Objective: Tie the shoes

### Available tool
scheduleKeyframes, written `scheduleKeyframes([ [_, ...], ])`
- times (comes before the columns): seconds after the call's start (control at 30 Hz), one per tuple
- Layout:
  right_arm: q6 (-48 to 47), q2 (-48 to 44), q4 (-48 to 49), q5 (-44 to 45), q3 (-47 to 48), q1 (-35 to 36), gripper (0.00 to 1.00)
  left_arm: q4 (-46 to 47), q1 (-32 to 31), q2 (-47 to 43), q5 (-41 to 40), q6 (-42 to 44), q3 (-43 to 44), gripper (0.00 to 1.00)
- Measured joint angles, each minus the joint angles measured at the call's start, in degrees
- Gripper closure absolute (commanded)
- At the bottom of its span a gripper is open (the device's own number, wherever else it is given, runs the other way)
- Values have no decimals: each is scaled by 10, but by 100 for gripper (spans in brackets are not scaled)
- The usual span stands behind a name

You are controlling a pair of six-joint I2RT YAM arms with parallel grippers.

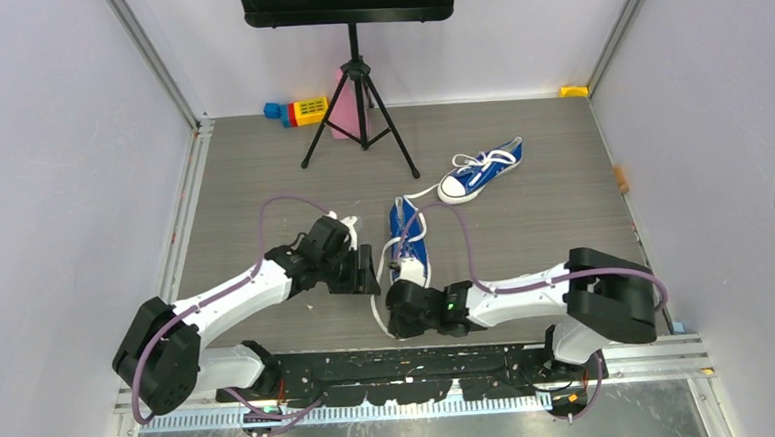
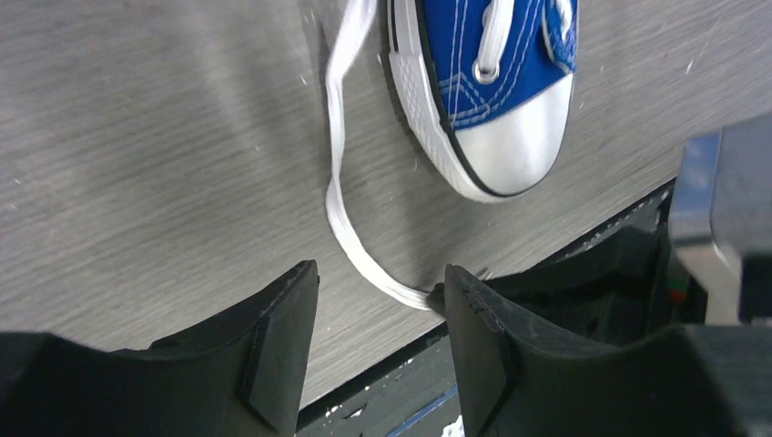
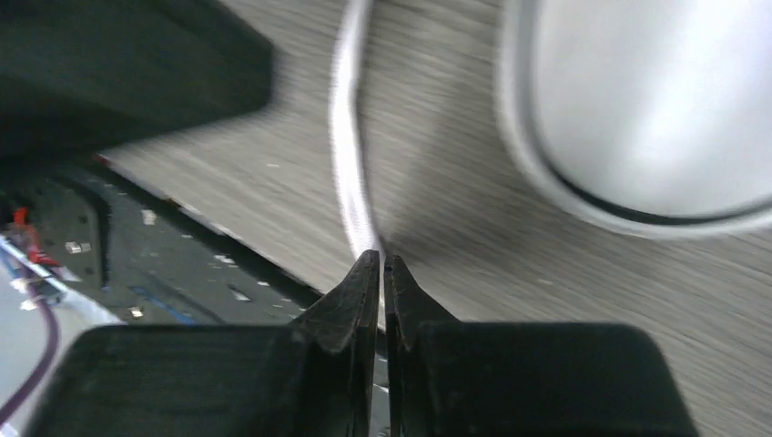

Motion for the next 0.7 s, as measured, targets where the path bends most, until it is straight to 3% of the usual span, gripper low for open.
scheduleKeyframes([
  [0.2,-13,10,25,19,42,21,69,-35,-62,1,-48,-15,0,45],
  [0.37,-26,-66,-5,70,42,16,58,-48,-81,29,-97,-26,0,45],
  [0.47,-32,-126,-43,115,42,0,57,-48,-88,65,-125,-30,2,45],
  [0.57,-36,-178,-86,138,41,-54,53,-47,-97,87,-145,-32,17,50],
  [0.63,-44,-207,-100,140,36,-122,44,-45,-101,99,-155,-33,24,55],
  [0.7,-55,-224,-104,134,30,-196,36,-42,-102,106,-161,-33,28,65],
])
